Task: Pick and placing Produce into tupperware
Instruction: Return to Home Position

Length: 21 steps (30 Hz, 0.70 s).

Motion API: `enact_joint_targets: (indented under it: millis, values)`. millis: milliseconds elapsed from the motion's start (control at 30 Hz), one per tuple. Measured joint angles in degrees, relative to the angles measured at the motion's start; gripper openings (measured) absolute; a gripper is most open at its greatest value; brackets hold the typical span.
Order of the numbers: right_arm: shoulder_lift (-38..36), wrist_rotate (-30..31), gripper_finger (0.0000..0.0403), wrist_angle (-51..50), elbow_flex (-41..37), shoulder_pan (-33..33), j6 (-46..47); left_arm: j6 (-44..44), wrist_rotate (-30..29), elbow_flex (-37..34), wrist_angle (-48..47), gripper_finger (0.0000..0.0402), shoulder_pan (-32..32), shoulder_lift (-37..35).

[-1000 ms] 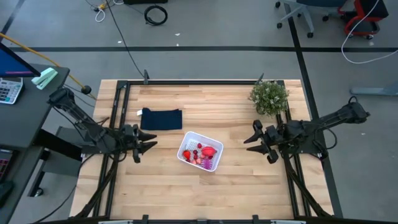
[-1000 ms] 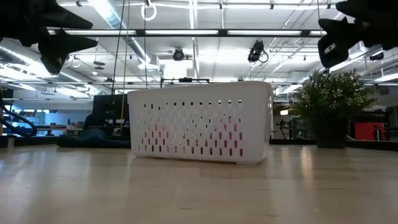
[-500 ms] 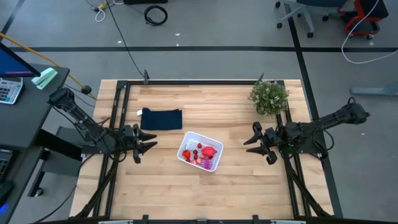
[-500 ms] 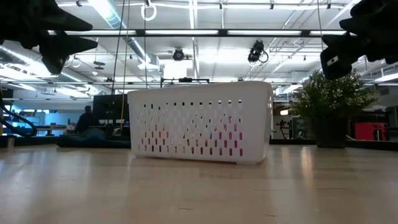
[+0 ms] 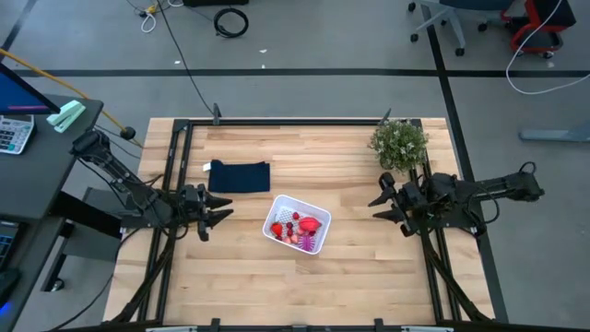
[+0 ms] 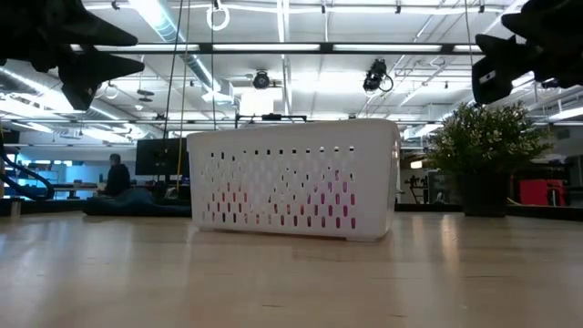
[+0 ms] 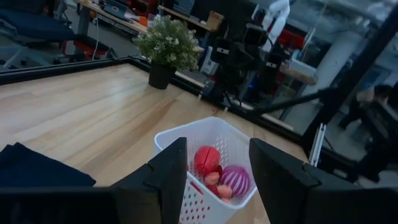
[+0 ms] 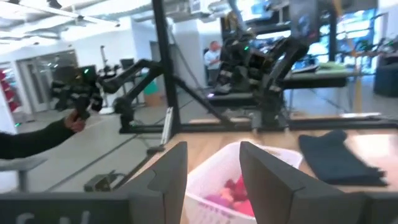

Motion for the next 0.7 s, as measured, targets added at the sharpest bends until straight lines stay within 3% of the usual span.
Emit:
enact_joint_targets:
  millis: [233,433,533,700]
  values:
    - [-3.3,-0.3,0.0155,0.5,0.7,-3.0,-3.4,2.2,5.5,0.0,7.5,0.0174,2.9,2.7]
    - [-3.3,-6.0,0.0155,5.3,1.0,-4.6,-7.3,13.7,14.4,0.1,18.8,0.0178,6.4,8.2]
    - [-3.3,-6.1,0.0155,6.4,1.0,-5.7,-7.4,18.3,20.0,0.1,18.5,0.0180,8.2,9.0]
    - [-3.3,-6.2,0.0155,8.4,1.1,-7.1,-8.8,18.2,28.1,0.1,14.8,0.0177,11.2,9.2]
